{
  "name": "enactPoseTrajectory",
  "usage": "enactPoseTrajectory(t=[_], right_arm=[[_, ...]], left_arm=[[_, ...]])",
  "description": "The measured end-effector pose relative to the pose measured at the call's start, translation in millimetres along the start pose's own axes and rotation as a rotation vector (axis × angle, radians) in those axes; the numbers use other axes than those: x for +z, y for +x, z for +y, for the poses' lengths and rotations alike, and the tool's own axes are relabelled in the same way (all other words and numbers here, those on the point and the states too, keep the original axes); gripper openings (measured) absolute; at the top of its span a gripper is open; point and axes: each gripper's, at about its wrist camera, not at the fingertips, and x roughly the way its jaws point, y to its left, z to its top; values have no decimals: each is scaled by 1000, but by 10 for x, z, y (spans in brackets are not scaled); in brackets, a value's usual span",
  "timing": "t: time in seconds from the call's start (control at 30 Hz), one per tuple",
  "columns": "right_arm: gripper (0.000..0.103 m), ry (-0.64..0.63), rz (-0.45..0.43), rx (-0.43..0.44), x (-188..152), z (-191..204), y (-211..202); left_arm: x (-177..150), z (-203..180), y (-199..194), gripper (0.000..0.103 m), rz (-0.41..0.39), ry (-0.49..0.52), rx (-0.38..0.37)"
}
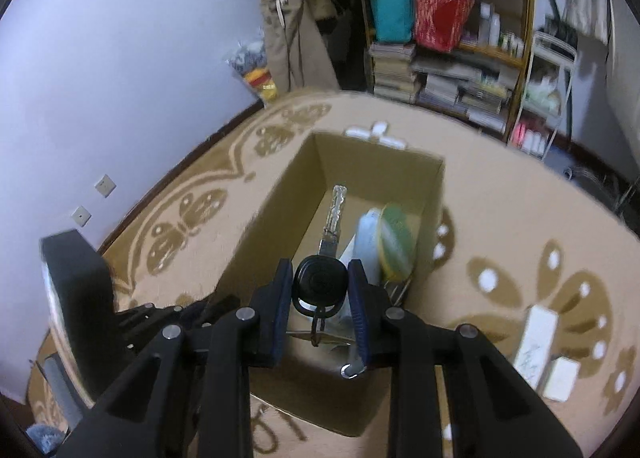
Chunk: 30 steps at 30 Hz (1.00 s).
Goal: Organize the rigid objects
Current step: 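Carry the car key into the box with the right gripper and release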
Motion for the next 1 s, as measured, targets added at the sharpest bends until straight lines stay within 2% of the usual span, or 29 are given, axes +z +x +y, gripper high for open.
enactPoseTrajectory(t=[0.4,0.6,0.87,0.93,1.0], right_arm=[[29,-32,34,-60,-122,-79,288],[29,4,41,-41,-145,-145,310],[30,-8,30,-34,-164,-95,230],[33,-15,23,-42,-145,-86,188],[48,-31,10,-57,-122,-85,121]], left_arm=[[1,18,-2,9,1,-12,-15],[0,29,-4,9,2,-21,-22],[-6,44,2,10,2,-20,-20],[-7,43,0,10,0,-19,-19],[-10,39,5,10,1,-19,-17]])
